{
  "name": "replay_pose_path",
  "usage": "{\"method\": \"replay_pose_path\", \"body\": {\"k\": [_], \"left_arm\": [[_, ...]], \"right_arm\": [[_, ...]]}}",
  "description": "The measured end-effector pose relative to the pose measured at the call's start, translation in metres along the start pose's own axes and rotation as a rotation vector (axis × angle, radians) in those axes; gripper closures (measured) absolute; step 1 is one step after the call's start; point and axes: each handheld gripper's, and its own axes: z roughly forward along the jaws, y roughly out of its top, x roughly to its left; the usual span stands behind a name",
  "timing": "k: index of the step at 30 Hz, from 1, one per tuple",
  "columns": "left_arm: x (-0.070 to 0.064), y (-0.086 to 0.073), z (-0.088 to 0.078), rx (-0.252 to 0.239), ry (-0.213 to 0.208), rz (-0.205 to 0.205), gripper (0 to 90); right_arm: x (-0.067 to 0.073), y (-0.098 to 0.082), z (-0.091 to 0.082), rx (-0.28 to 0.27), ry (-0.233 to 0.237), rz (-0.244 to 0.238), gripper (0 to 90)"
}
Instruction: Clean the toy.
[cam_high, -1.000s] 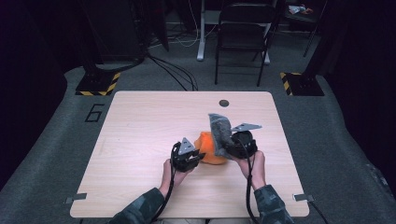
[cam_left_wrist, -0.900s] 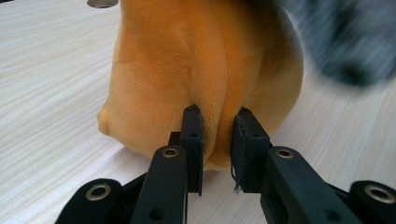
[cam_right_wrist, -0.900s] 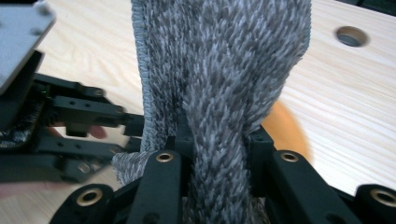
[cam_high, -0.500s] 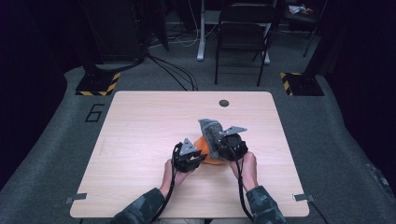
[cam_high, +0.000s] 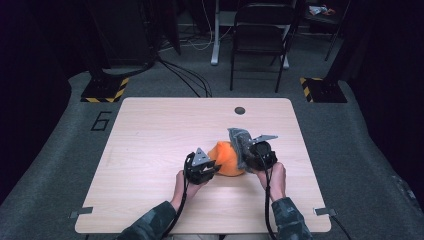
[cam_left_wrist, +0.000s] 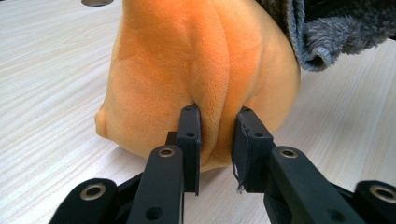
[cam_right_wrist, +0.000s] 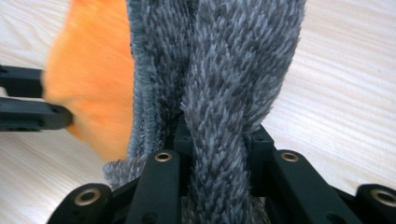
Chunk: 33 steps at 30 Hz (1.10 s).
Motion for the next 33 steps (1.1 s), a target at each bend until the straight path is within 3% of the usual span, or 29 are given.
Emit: {"method": "replay_pose_path", "body": {"k": [6,13,15,18,20,24,27,30,33], "left_arm": [[0.000,0.000,0.000,0.004,-0.001,0.009,73.4],[0.001,0.000,0.001,0.005,-0.007,0.007,73.1],[0.001,-0.001,0.001,0.004,-0.006,0.006,73.1],[0.003,0.000,0.000,0.009,-0.006,0.013,73.2],[0.004,0.000,0.000,0.009,-0.008,0.001,73.2],[0.005,-0.001,0.000,0.009,-0.009,-0.004,73.2],[0.004,-0.001,0.000,0.009,-0.009,-0.004,73.2],[0.004,0.000,0.000,0.008,-0.008,-0.004,73.1],[0.004,-0.001,0.000,0.004,-0.006,-0.010,72.9]], "right_arm": [[-0.013,-0.007,0.008,0.028,-0.026,0.016,72.6],[-0.026,-0.024,0.027,0.074,-0.008,0.102,73.0],[-0.029,-0.028,0.032,0.098,-0.014,0.108,73.0],[-0.029,-0.035,0.043,0.139,-0.014,0.079,73.1],[-0.031,-0.036,0.044,0.126,-0.010,0.087,73.1],[-0.036,-0.030,0.033,0.117,-0.020,0.102,73.4],[-0.041,-0.022,0.017,0.067,-0.023,0.136,73.4],[-0.039,-0.010,-0.004,-0.013,-0.019,0.105,73.4],[-0.026,0.003,-0.022,-0.061,0.007,0.070,73.3]]}}
